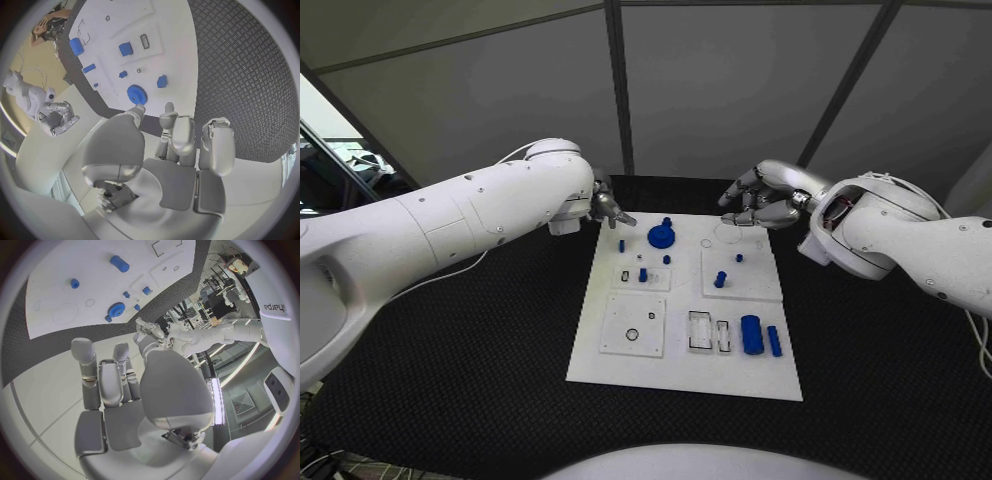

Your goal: Assemble the parts on the task board

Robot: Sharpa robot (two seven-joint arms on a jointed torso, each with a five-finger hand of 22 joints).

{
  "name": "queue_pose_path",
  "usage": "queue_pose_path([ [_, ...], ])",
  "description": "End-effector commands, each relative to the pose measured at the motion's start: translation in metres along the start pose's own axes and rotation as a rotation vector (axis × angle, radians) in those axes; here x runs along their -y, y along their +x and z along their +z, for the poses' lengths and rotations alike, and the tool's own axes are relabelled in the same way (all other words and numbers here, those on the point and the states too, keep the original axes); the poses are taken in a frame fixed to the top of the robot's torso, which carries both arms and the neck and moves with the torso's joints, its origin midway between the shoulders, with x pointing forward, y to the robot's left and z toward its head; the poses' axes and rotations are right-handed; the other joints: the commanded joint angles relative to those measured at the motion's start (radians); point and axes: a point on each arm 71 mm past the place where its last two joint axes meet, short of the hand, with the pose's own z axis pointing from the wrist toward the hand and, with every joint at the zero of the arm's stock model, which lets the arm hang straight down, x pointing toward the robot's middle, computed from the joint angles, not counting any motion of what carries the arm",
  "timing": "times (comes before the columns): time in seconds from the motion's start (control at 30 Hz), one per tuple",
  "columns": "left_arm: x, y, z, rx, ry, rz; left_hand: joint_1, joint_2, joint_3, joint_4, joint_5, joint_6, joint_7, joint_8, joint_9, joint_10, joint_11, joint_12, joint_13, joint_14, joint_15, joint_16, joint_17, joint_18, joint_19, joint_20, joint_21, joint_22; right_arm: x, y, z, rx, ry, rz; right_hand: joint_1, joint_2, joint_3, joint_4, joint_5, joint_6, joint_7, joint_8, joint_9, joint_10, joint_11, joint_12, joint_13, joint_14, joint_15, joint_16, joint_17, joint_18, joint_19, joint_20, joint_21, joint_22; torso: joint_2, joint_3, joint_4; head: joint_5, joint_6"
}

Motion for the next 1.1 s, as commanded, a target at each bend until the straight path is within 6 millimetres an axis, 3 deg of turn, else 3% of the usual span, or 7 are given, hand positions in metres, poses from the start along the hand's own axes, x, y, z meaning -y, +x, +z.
queue_pose_path([
  [0.03,0.001,0.007,0.004,-0.064,0.012,0.030,0.016,0.008,-0.005,-0.001,-0.004,0.011,-0.001,-0.006,-0.007,-0.006,0.004,0.005,0.000,0.010,0.008,-0.003,0.000,-0.007,0.001,0.009,0.002,0.092,-0.002,-0.001,0.001,-0.002,-0.009,-0.003,0.005,0.001,0.003,0.002,0.006,0.001,-0.001,0.002,0.001,0.001,-0.006,-0.006,-0.001,0.024,-0.004,-0.003,0.000,0.003,-0.003,-0.004,-0.005,0.000,-0.001,0.0000,0.0010,0.001,-0.003],
  [0.7,0.000,0.024,0.015,-0.110,0.004,0.053,0.037,0.030,-0.004,-0.003,-0.004,0.030,-0.003,-0.010,-0.030,-0.004,0.003,0.011,0.003,0.010,0.008,-0.001,0.002,-0.008,0.005,0.010,0.007,0.099,-0.002,0.000,0.002,-0.005,-0.009,-0.003,0.005,0.001,0.003,0.002,0.006,0.001,-0.001,0.002,0.001,0.001,-0.006,-0.006,-0.001,0.024,-0.004,-0.003,0.000,0.003,-0.003,-0.004,-0.005,0.000,-0.002,0.0012,0.0012,0.001,-0.006],
  [1.1,-0.001,0.028,0.018,-0.100,0.005,0.040,0.059,0.061,0.006,-0.007,-0.004,0.050,-0.006,-0.010,-0.047,0.001,0.000,0.018,0.007,0.011,0.006,0.000,0.004,-0.009,0.009,0.008,0.010,0.106,-0.003,0.000,0.002,-0.006,-0.010,-0.003,0.006,0.001,0.004,0.003,0.009,0.001,-0.001,0.003,0.001,0.002,-0.006,-0.006,-0.001,0.024,-0.004,-0.004,0.000,0.003,-0.003,-0.004,-0.006,-0.001,-0.002,0.0007,0.0018,-0.003,-0.008],
])
